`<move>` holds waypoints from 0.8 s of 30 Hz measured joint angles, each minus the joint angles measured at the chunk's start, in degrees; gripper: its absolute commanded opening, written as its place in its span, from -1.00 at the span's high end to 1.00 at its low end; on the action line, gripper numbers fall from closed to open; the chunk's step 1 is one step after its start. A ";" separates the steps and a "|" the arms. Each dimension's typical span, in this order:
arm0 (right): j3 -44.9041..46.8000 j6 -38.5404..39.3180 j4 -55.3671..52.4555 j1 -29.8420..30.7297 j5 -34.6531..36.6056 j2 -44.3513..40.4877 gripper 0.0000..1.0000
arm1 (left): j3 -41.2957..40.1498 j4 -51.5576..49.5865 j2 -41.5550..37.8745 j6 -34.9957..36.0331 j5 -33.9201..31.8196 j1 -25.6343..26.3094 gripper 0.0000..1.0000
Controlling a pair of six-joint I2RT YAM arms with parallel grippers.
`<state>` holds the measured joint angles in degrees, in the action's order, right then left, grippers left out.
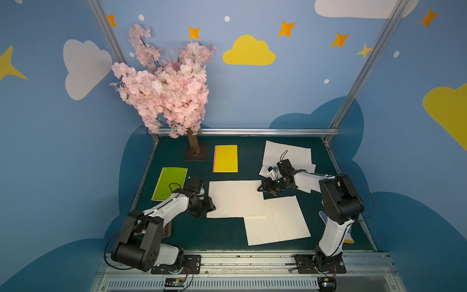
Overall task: Close the notebook
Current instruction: Close the notebook at the center of the board.
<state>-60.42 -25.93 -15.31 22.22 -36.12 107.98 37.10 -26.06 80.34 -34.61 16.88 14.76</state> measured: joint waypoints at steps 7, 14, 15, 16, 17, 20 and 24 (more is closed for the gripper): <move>0.00 -0.04 0.02 0.07 0.00 0.00 0.07 | 0.04 0.04 0.37 0.55 1.33 -0.63 -0.10; 0.00 -0.39 0.02 0.20 0.02 0.00 0.07 | -1.38 1.77 -0.87 0.33 3.63 -0.48 -0.11; 0.02 -0.42 0.02 0.22 0.02 0.00 0.07 | -1.51 1.75 -1.09 0.26 4.26 -0.44 -0.11; 0.02 -0.44 0.04 0.24 0.04 0.00 0.07 | -1.60 1.84 -1.38 0.15 4.83 -0.39 -0.11; 0.02 -0.52 0.04 0.24 0.04 0.00 0.07 | -1.64 1.97 -1.66 0.07 5.40 -0.39 -0.11; 0.02 -0.63 0.04 0.26 0.04 0.00 0.08 | -1.64 2.25 -3.13 -0.35 6.71 -0.39 -0.12; 0.04 -0.63 0.07 0.26 0.04 0.00 0.08 | -1.64 2.45 -5.18 -0.59 7.80 -0.39 -0.12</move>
<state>-60.38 -26.57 -15.25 22.48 -36.07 107.98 35.46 -23.62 75.16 -35.20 24.69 14.37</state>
